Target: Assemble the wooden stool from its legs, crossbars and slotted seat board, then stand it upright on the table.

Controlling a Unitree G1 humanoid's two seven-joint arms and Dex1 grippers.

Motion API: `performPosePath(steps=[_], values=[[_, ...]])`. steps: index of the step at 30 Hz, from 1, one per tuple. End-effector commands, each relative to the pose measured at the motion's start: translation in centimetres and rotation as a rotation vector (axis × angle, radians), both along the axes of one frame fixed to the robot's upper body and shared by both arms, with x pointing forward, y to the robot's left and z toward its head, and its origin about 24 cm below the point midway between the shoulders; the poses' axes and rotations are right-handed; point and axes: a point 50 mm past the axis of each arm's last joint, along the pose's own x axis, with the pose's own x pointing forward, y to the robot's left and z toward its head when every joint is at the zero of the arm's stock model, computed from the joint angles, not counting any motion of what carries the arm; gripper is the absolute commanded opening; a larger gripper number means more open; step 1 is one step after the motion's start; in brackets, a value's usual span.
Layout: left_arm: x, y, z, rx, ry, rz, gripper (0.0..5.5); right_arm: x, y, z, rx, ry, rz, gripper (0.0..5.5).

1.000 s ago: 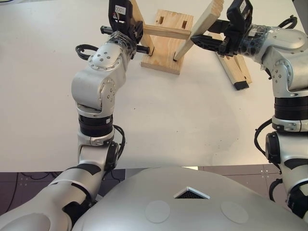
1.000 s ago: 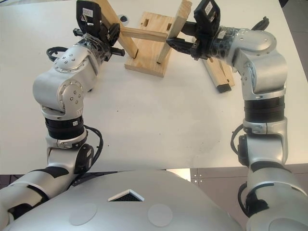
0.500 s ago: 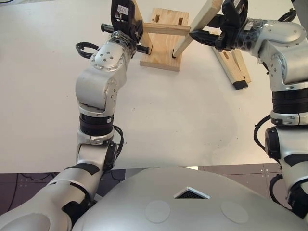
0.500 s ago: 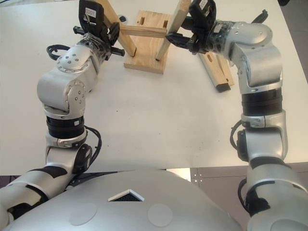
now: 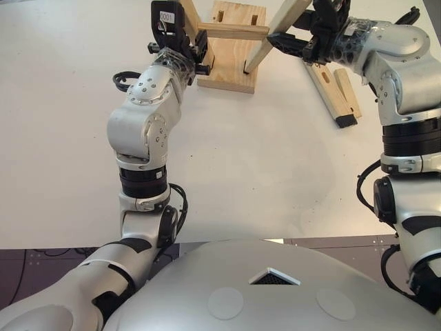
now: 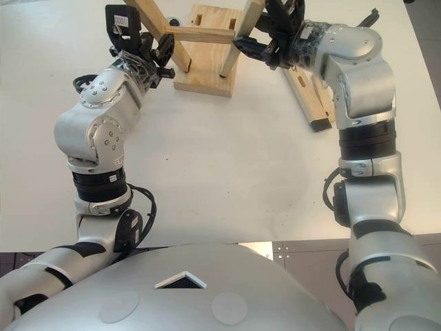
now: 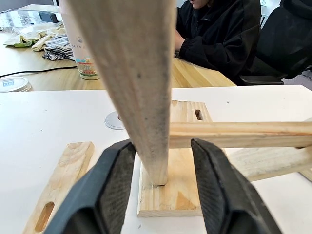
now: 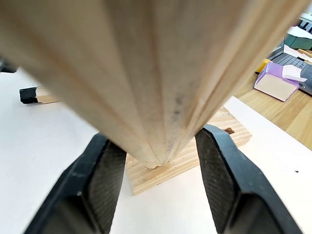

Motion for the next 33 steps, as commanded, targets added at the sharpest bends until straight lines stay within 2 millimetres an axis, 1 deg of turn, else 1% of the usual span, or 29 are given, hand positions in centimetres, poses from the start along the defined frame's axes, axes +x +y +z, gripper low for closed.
performPosePath(steps=[1, 3, 4, 7, 8, 9, 10, 12, 15, 16, 17, 19, 20, 21, 22, 23, 24, 25, 26, 27, 28, 29, 30, 31, 33], values=[[-2.0, -2.5, -0.8, 0.013, 0.118, -0.206, 1.98, -0.6, 1.2, -3.1, -0.018, 0.112, -0.009, 2.14], [-3.6, -3.2, -2.3, 0.079, 0.213, -0.333, 1.98, -0.7, 1.2, -3.1, -0.015, 0.108, -0.01, 2.14], [-4.0, -3.4, -2.5, 0.076, 0.241, -0.367, 1.98, -0.7, 1.2, -3.1, -0.014, 0.104, -0.009, 2.14], [-4.8, -3.6, -3.0, 0.125, 0.278, -0.447, 1.98, -0.7, 1.2, -2.8, -0.013, 0.092, 0.003, 2.14], [-5.0, -3.6, -3.3, 0.158, 0.276, -0.466, 1.98, -0.7, 1.2, -2.8, -0.014, 0.09, 0.005, 2.14], [-4.7, -3.8, -3.0, 0.164, 0.232, -0.468, 1.98, -0.8, 1.3, -2.8, -0.015, 0.09, 0.007, 2.14], [-4.3, -4.1, -2.0, 0.153, 0.148, -0.472, 1.98, -0.8, 1.3, -2.8, -0.016, 0.089, 0.007, 2.14], [-3.3, -4.5, 0.7, 0.084, -0.038, -0.448, 1.72, -0.7, 1.3, -2.8, -0.017, 0.087, 0.008, 2.14], [-2.7, -4.2, 3.5, 0.016, -0.24, -0.42, 1.19, -0.7, 1.5, -2.8, -0.019, 0.084, 0.013, 2.14], [-2.7, -4.2, 4.6, 0.0, -0.319, -0.415, 1.1, -0.7, 1.6, -2.9, -0.021, 0.084, 0.017, 2.14], [-2.5, -4.0, 5.7, -0.027, -0.392, -0.384, 0.9, -0.7, 1.7, -3.0, -0.023, 0.085, 0.02, 2.14], [-1.7, -3.8, 6.8, -0.058, -0.469, -0.299, 0.61, -0.8, 1.8, -3.2, -0.027, 0.089, 0.025, 2.14], [-1.1, -3.7, 6.8, -0.068, -0.478, -0.262, 0.4, -0.9, 1.8, -3.3, -0.028, 0.091, 0.027, 2.14], [-0.6, -3.7, 6.6, -0.077, -0.471, -0.234, 0.25, -0.9, 1.8, -3.3, -0.029, 0.092, 0.029, 2.14], [0.3, -3.8, 5.6, -0.077, -0.433, -0.213, 0.09, -0.9, 1.9, -3.3, -0.029, 0.094, 0.031, 2.14], [1.2, -4.1, 4.2, -0.064, -0.382, -0.201, 0.02, -0.9, 1.9, -3.3, -0.029, 0.094, 0.033, 2.14], [2.3, -4.2, 1.8, -0.047, -0.288, -0.183, 0.02, -0.9, 2.0, -3.3, -0.029, 0.094, 0.035, 2.14], [3.3, -3.9, -1.8, 0.011, -0.156, -0.141, 0.02, -0.8, 2.2, -3.3, -0.029, 0.094, 0.041, 2.14], [3.6, -3.5, -4.7, 0.048, -0.037, -0.117, 0.02, -0.7, 2.4, -3.2, -0.029, 0.092, 0.047, 2.14], [3.3, -3.1, -7.6, 0.091, 0.075, -0.099, 0.02, -0.7, 2.6, -3.2, -0.029, 0.091, 0.053, 2.14], [2.8, -2.9, -9.4, 0.113, 0.146, -0.095, 0.02, -0.6, 2.7, -3.1, -0.028, 0.089, 0.057, 2.14], [2.5, -2.9, -10.2, 0.117, 0.167, -0.105, 0.02, -0.6, 2.7, -3.1, -0.028, 0.088, 0.06, 2.14], [2.4, -3.0, -10.5, 0.114, 0.166, -0.112, 0.02, -0.6, 2.7, -3.1, -0.028, 0.088, 0.061, 2.14], [2.6, -3.2, -9.7, 0.089, 0.113, -0.118, 0.02, -0.6, 2.7, -3.1, -0.028, 0.088, 0.06, 2.14], [3.4, -3.3, -6.9, 0.025, -0.035, -0.117, 0.02, -0.6, 2.6, -3.1, -0.027, 0.089, 0.056, 2.14]])
